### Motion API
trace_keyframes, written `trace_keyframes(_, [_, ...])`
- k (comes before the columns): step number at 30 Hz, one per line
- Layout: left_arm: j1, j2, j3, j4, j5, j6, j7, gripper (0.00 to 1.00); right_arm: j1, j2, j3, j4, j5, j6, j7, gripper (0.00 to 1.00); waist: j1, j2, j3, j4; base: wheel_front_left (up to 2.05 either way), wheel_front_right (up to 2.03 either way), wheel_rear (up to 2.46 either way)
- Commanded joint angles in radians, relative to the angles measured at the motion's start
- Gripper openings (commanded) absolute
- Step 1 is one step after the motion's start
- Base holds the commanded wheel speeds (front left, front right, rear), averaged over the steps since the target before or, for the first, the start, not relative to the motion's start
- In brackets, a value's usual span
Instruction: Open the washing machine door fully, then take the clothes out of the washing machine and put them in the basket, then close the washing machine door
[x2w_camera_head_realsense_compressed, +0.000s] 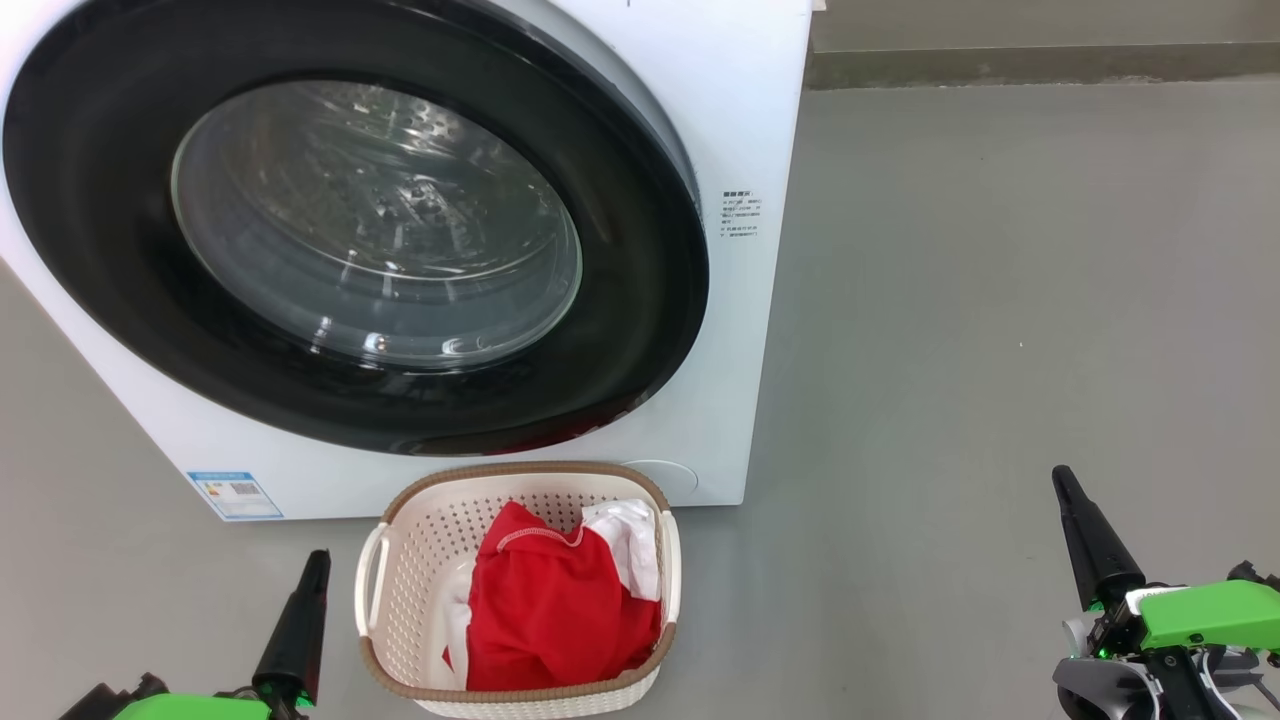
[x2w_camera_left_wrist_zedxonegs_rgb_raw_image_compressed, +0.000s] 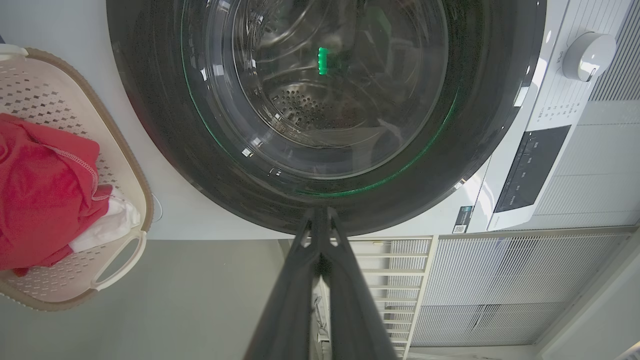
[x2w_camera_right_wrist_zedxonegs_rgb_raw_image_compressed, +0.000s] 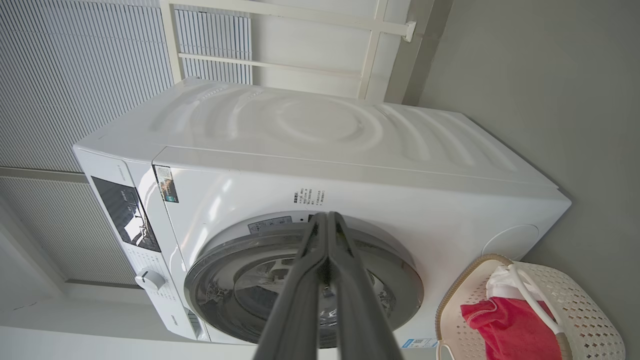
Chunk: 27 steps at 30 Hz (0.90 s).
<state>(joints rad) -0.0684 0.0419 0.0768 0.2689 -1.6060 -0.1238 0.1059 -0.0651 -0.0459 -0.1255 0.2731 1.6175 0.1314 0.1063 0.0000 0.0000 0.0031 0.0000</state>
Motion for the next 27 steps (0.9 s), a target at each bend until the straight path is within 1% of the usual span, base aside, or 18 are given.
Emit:
trace_keyframes(1, [-0.04, 0.009, 0.037, -0.024, -0.002, -0.007, 0.007, 0.0, -0.043, -0.006, 0.014, -0.028, -0.007, -0.001, 0.005, 0.0, 0.0, 0.0, 0.0, 0.0, 0.0, 0.0, 0.0])
trace_keyframes(27, [-0.04, 0.009, 0.038, -0.024, -0.002, -0.007, 0.008, 0.0, -0.043, -0.006, 0.012, -0.028, -0.008, -0.001, 0.006, 0.0, 0.0, 0.0, 0.0, 0.0, 0.0, 0.0, 0.0])
